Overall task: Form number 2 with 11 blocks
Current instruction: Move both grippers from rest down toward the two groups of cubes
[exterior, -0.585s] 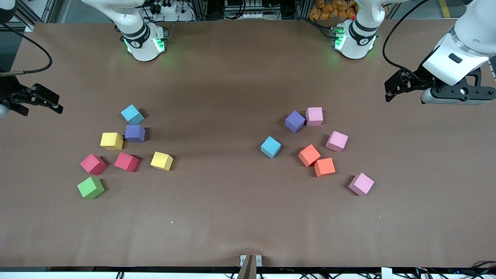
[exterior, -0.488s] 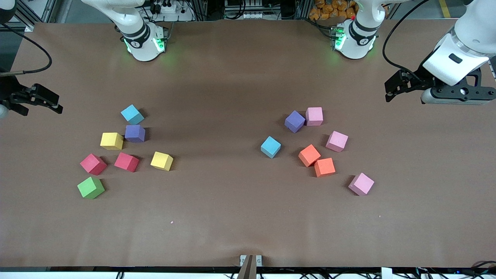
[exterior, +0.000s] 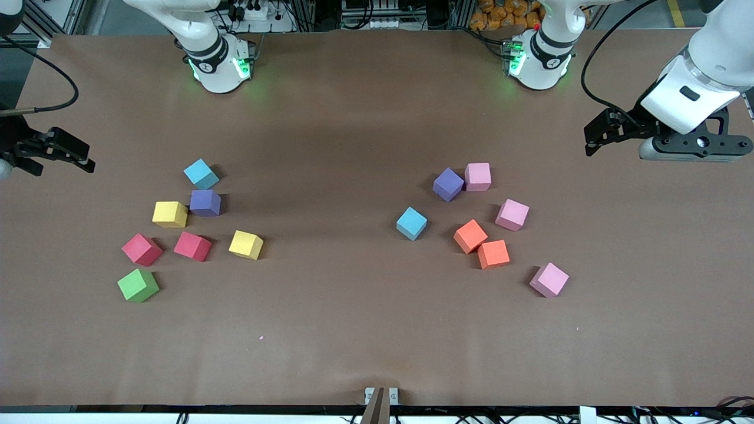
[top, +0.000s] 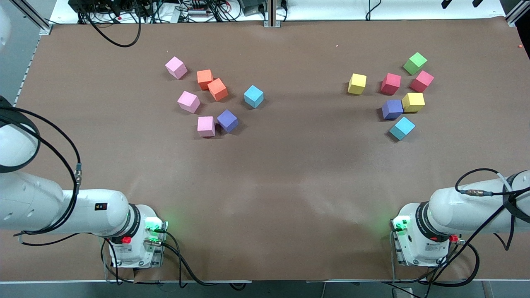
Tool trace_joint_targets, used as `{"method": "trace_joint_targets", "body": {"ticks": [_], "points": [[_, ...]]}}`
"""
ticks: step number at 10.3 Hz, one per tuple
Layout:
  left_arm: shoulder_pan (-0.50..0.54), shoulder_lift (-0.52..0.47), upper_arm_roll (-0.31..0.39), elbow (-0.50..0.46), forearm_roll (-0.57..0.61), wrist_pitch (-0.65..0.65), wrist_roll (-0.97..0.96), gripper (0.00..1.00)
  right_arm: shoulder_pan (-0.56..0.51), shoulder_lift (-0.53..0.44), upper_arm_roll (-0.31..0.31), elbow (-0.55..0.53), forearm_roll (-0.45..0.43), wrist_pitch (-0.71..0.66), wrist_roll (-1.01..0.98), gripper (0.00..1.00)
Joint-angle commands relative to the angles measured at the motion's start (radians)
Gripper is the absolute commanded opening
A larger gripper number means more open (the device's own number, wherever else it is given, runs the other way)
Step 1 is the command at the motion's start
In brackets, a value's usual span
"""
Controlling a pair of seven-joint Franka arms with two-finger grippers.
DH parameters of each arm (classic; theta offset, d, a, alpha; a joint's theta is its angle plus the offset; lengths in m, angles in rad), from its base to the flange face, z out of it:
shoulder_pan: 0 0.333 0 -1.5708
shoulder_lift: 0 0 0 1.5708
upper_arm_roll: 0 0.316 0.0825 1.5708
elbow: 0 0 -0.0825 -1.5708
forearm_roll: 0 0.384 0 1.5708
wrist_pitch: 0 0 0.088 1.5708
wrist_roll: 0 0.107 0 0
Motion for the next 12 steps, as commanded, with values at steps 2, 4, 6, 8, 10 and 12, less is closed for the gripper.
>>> {"method": "trace_joint_targets", "body": {"ticks": [2,4,6,8,10,12], "points": [[0.025,0.027,-0.004,0.002,-0.002,-0.004,-0.019,1.0,-0.013,0.006,0.004,0.008,0.008,-0.003,-0.011,1.0],[0.02,0.076,-0.004,-0.001,-0.002,0.0,-0.02,1.0,-0.014,0.009,0.004,0.008,0.008,-0.002,-0.011,1.0],[0.017,0.137,-0.009,-0.001,-0.002,0.026,-0.02,1.0,-0.011,0.028,0.002,0.008,0.008,0.004,-0.02,1.0],[0.019,0.203,-0.01,-0.002,-0.003,0.039,-0.02,1.0,-0.004,0.081,0.004,0.007,-0.007,0.014,-0.023,1.0],[0.008,0.271,-0.015,-0.002,0.0,0.063,-0.019,1.0,0.016,0.129,0.006,-0.033,-0.005,0.087,-0.034,1.0],[-0.007,0.308,-0.015,-0.008,0.007,0.083,-0.019,1.0,0.068,0.129,0.006,-0.123,-0.005,0.205,-0.03,1.0]]}}
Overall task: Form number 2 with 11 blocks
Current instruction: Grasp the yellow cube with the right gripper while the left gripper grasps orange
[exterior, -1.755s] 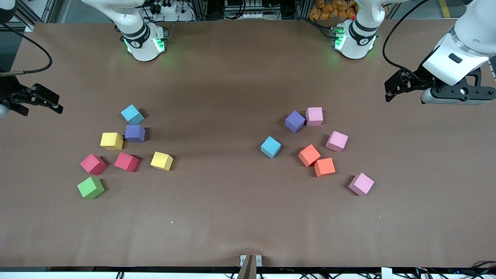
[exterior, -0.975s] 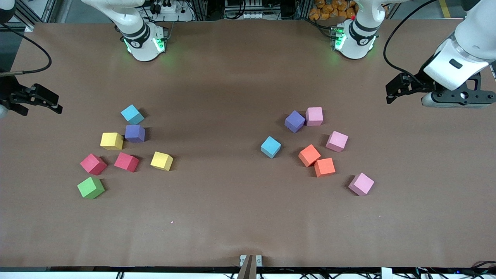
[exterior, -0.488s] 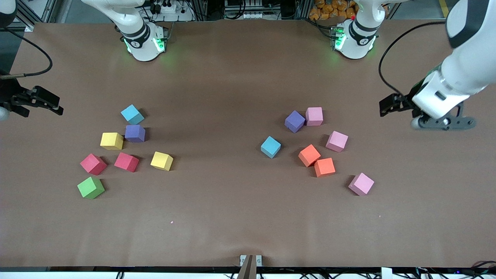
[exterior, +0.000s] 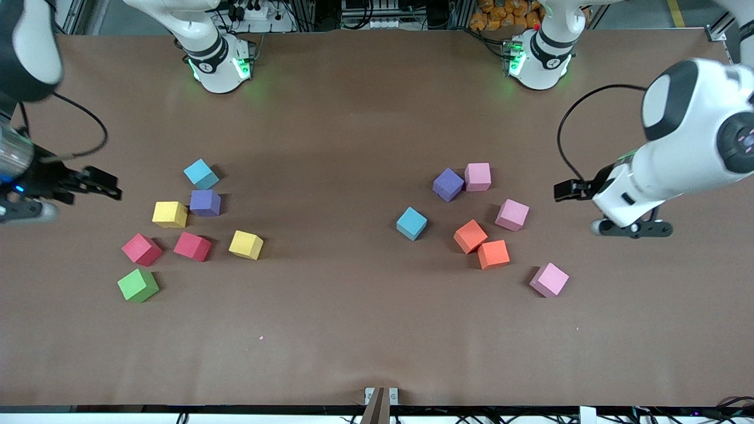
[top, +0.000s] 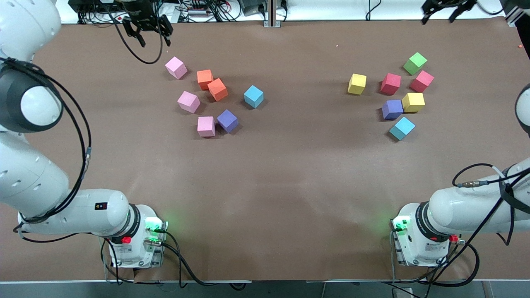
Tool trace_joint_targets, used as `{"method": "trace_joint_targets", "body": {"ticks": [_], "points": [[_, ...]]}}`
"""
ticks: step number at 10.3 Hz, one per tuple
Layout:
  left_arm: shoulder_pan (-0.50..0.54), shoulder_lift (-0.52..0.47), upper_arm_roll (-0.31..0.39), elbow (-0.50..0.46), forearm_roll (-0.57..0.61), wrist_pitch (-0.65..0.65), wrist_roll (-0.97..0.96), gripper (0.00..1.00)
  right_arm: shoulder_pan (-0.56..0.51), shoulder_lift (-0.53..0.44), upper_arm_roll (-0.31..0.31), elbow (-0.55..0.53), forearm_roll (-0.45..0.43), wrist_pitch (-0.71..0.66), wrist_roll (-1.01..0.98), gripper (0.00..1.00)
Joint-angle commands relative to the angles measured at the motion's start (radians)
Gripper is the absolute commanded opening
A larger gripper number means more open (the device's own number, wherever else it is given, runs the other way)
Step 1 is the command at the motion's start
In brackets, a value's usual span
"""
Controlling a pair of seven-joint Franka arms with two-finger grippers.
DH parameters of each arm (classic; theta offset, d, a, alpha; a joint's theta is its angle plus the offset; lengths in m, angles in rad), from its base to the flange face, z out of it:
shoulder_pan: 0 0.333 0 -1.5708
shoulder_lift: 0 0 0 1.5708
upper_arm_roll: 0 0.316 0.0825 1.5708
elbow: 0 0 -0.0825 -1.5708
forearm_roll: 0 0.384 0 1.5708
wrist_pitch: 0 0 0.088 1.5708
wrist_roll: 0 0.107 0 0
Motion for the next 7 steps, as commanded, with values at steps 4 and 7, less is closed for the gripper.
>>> {"method": "trace_joint_targets", "body": {"ticks": [4,7], "points": [[-0.012,0.094,-0.006,0.005,0.0,0.095,-0.019,1.0,0.106,0.002,0.005,-0.163,-0.004,0.175,-0.008,1.0],[-0.064,0.177,-0.004,0.016,0.001,0.178,-0.081,1.0,0.146,0.045,0.005,-0.247,0.004,0.3,-0.081,1.0]]}}
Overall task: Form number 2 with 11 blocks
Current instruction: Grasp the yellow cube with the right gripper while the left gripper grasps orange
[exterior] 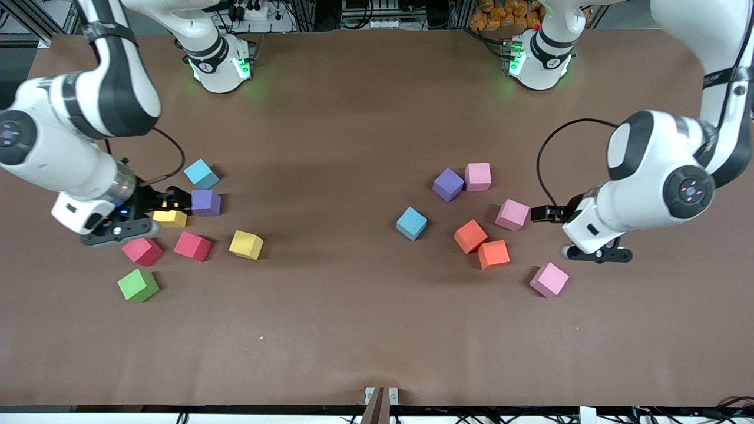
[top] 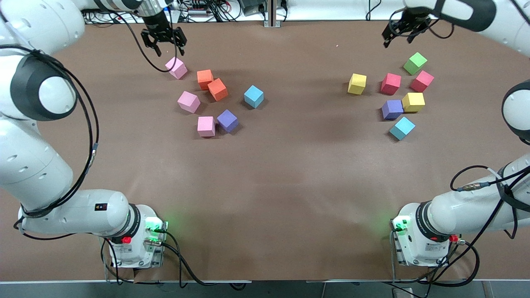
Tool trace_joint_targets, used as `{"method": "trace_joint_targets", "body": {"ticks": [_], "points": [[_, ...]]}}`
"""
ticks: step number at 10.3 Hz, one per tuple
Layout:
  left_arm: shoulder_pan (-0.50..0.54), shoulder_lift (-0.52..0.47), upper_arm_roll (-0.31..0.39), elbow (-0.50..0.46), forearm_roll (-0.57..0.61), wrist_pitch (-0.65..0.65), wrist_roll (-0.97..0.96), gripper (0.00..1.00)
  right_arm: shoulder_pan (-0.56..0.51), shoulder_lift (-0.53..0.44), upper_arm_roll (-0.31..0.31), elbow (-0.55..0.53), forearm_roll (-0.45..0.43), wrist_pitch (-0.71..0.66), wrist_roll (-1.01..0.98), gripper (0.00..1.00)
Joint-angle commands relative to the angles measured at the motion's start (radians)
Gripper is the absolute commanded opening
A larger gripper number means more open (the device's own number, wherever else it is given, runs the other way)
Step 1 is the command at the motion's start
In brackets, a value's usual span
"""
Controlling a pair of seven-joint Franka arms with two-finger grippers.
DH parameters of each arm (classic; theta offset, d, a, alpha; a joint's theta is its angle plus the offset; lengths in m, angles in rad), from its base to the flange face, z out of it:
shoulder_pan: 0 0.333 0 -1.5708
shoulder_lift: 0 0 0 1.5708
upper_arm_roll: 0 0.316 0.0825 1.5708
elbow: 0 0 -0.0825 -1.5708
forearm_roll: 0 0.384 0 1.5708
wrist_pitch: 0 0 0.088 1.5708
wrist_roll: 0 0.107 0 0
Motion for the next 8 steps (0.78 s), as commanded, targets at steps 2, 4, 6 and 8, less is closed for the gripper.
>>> {"method": "trace_joint_targets", "body": {"ticks": [2,4,6,8], "points": [[-0.06,0.083,0.0,0.016,0.001,0.113,-0.129,1.0,0.017,0.041,-0.001,-0.121,0.009,0.19,-0.158,1.0],[-0.103,0.135,0.0,0.019,0.006,0.193,-0.255,1.0,0.059,0.05,-0.001,-0.157,0.009,0.204,-0.221,1.0],[-0.123,0.172,0.005,0.021,0.015,0.264,-0.372,1.0,0.091,0.085,-0.001,-0.157,0.009,0.278,-0.297,1.0],[-0.129,0.189,0.006,0.021,0.07,0.279,-0.459,1.0,0.093,0.154,-0.001,-0.157,0.011,0.361,-0.336,1.0]]}}
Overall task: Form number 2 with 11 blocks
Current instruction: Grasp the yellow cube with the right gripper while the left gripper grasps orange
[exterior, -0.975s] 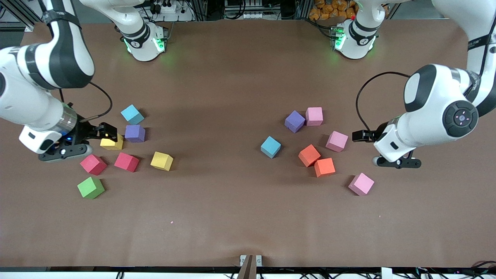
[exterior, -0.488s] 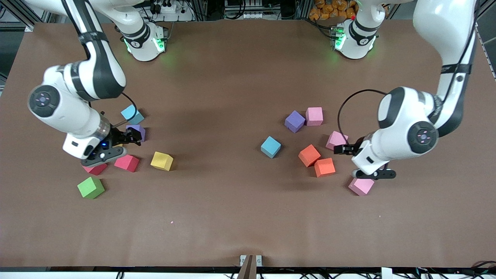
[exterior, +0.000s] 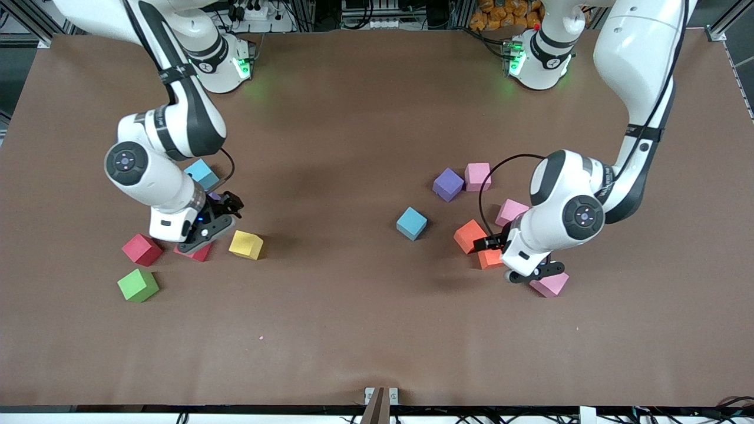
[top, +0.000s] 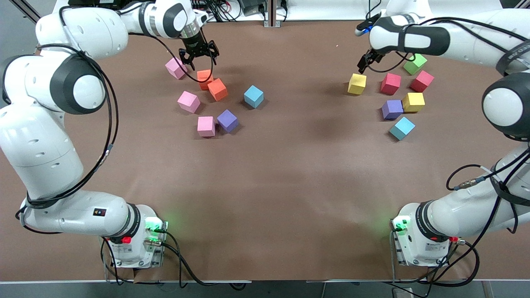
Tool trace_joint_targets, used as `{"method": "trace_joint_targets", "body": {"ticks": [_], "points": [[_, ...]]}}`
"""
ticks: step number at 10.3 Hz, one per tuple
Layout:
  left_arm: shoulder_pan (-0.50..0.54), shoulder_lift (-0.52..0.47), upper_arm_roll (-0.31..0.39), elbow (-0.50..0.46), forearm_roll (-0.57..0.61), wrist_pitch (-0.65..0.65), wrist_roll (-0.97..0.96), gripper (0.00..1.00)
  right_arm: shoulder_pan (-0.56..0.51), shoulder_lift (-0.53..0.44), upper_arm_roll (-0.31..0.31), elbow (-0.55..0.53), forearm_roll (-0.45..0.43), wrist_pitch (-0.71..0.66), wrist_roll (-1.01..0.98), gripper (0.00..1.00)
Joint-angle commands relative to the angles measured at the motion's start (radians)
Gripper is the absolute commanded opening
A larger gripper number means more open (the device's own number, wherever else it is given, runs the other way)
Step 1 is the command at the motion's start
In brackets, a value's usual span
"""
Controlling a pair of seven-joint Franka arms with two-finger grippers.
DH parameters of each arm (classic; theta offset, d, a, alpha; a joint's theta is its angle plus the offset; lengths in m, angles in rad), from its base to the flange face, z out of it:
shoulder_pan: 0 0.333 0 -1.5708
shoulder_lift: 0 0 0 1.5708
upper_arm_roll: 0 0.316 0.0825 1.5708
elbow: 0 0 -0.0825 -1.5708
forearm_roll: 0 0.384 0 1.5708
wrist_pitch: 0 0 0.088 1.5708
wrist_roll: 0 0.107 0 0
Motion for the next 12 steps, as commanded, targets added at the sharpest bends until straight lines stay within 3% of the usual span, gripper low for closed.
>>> {"method": "trace_joint_targets", "body": {"ticks": [1,3,7,12], "points": [[-0.007,0.013,0.009,0.012,0.098,0.005,-0.115,1.0,-0.001,0.067,-0.004,0.004,0.009,0.047,-0.113,1.0],[-0.009,0.061,0.008,0.018,0.177,0.009,-0.175,1.0,-0.009,0.111,-0.004,0.009,0.01,0.106,-0.262,1.0],[-0.009,0.091,0.006,0.018,0.176,0.1,-0.217,1.0,-0.004,0.137,-0.004,0.006,0.01,0.123,-0.464,1.0],[-0.023,0.127,0.008,0.014,0.182,0.133,-0.231,1.0,0.001,0.183,-0.004,-0.008,0.01,0.168,-0.54,1.0]]}}
